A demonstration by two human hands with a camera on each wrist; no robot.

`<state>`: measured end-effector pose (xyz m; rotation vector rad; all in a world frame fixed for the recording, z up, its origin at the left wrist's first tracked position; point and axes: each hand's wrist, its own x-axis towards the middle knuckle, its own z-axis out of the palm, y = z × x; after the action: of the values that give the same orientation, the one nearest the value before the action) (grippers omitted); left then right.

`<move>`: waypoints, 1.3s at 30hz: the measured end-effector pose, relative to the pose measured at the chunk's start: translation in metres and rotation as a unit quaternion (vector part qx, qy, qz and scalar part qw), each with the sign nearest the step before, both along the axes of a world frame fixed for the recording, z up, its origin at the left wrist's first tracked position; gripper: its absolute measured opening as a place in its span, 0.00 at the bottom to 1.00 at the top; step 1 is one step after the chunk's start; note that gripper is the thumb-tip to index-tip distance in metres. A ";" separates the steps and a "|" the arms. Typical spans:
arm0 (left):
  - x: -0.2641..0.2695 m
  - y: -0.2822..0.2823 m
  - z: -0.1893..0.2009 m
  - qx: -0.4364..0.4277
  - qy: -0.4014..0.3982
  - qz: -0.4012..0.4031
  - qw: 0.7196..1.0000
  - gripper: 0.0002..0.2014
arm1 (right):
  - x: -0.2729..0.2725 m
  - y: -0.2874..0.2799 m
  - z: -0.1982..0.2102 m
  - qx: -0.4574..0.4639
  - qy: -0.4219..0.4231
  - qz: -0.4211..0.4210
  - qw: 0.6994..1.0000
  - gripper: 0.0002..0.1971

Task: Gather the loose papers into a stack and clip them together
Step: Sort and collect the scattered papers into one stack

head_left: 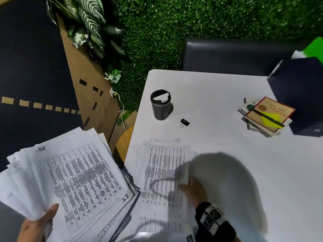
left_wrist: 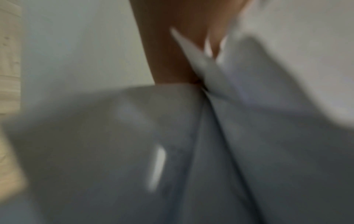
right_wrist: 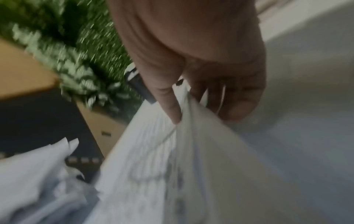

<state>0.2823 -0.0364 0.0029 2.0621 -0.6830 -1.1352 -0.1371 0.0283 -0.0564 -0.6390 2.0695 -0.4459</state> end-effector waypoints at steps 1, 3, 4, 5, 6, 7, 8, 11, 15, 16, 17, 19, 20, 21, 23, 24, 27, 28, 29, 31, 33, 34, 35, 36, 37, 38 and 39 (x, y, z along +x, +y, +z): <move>0.002 -0.001 0.000 0.005 -0.004 -0.002 1.000 0.21 | 0.002 0.002 -0.005 0.026 0.060 0.016 0.998 0.26; -0.001 -0.003 0.000 0.005 0.000 -0.028 1.000 0.22 | 0.009 0.001 -0.003 0.046 0.127 0.002 0.991 0.38; -0.004 -0.003 0.000 -0.002 0.003 -0.043 0.999 0.23 | 0.012 -0.002 -0.004 0.041 0.145 -0.015 0.988 0.43; -0.010 -0.003 0.001 -0.009 0.005 -0.054 0.998 0.22 | 0.016 -0.006 -0.005 0.040 0.165 -0.025 0.985 0.47; -0.018 -0.002 0.004 -0.016 0.006 -0.059 0.998 0.21 | 0.019 -0.010 -0.007 0.046 0.188 -0.024 0.981 0.51; -0.025 0.000 0.009 -0.023 -0.001 -0.068 0.997 0.20 | 0.022 -0.015 -0.010 0.056 0.210 -0.015 0.976 0.53; -0.031 0.001 0.011 -0.031 -0.001 -0.076 0.997 0.20 | 0.024 -0.018 -0.013 0.067 0.225 -0.004 0.972 0.53; -0.037 0.002 0.009 -0.044 0.008 -0.087 0.995 0.22 | 0.023 -0.028 -0.022 0.077 0.203 -0.019 0.976 0.48; -0.042 0.003 0.006 -0.054 0.014 -0.092 0.994 0.20 | 0.002 -0.028 -0.017 -0.003 0.065 -0.056 0.996 0.19; -0.043 0.003 0.004 -0.056 0.018 -0.092 0.994 0.19 | -0.005 -0.026 -0.012 -0.053 0.034 -0.057 0.996 0.12; -0.045 0.004 0.005 -0.053 0.020 -0.091 0.994 0.18 | -0.014 -0.023 -0.005 -0.101 0.006 -0.066 0.993 0.10; -0.050 0.005 0.007 -0.054 0.029 -0.096 0.994 0.18 | -0.034 -0.015 0.023 -0.195 -0.054 -0.095 0.975 0.15; -0.053 0.005 0.008 -0.062 0.038 -0.096 0.993 0.18 | -0.046 -0.011 0.038 -0.235 -0.079 -0.104 0.963 0.13; -0.059 0.005 0.013 -0.070 0.038 -0.096 0.992 0.16 | -0.058 -0.006 0.055 -0.263 -0.104 -0.104 0.953 0.09; -0.074 0.004 0.021 -0.089 0.025 -0.110 0.990 0.11 | -0.083 0.004 0.087 -0.305 -0.141 -0.084 0.938 0.10; -0.080 0.002 0.021 -0.085 0.021 -0.124 0.988 0.14 | -0.094 0.008 0.103 -0.328 -0.161 -0.072 0.928 0.14; -0.113 -0.001 0.017 -0.060 0.040 -0.169 0.983 0.28 | -0.118 0.019 0.128 -0.359 -0.277 -0.058 0.889 0.08; -0.126 -0.002 0.011 -0.042 0.053 -0.176 0.982 0.31 | -0.123 0.021 0.132 -0.356 -0.307 -0.056 0.881 0.17; -0.137 -0.004 0.001 -0.028 0.063 -0.185 0.980 0.36 | -0.128 0.023 0.130 -0.345 -0.328 -0.058 0.878 0.27; -0.167 -0.003 -0.012 -0.028 0.127 -0.208 0.969 0.43 | -0.132 0.028 0.130 -0.330 -0.335 -0.059 0.881 0.36; -0.211 0.007 0.002 -0.044 0.191 -0.248 0.949 0.38 | -0.134 0.031 0.127 -0.303 -0.302 -0.053 0.902 0.37; -0.234 0.014 0.016 -0.054 0.212 -0.268 0.938 0.36 | -0.136 0.033 0.124 -0.295 -0.273 -0.063 0.914 0.37; -0.253 0.020 0.022 -0.056 0.232 -0.279 0.930 0.36 | -0.142 0.036 0.118 -0.292 -0.244 -0.073 0.922 0.38; -0.270 0.026 0.027 -0.057 0.262 -0.283 0.921 0.38 | -0.149 0.039 0.111 -0.290 -0.223 -0.082 0.927 0.39; -0.283 0.032 0.030 -0.054 0.284 -0.289 0.913 0.39 | -0.157 0.043 0.102 -0.284 -0.207 -0.091 0.932 0.42; -0.295 0.038 0.033 -0.054 0.302 -0.306 0.901 0.40 | -0.164 0.048 0.094 -0.270 -0.206 -0.099 0.935 0.46; -0.303 0.042 0.034 -0.053 0.310 -0.318 0.894 0.41 | -0.172 0.052 0.088 -0.257 -0.217 -0.106 0.936 0.49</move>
<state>-0.0207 0.0053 0.0365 1.2601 -1.0813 -1.9467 -0.3089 0.0807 0.0321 -0.5501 1.6012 -1.1696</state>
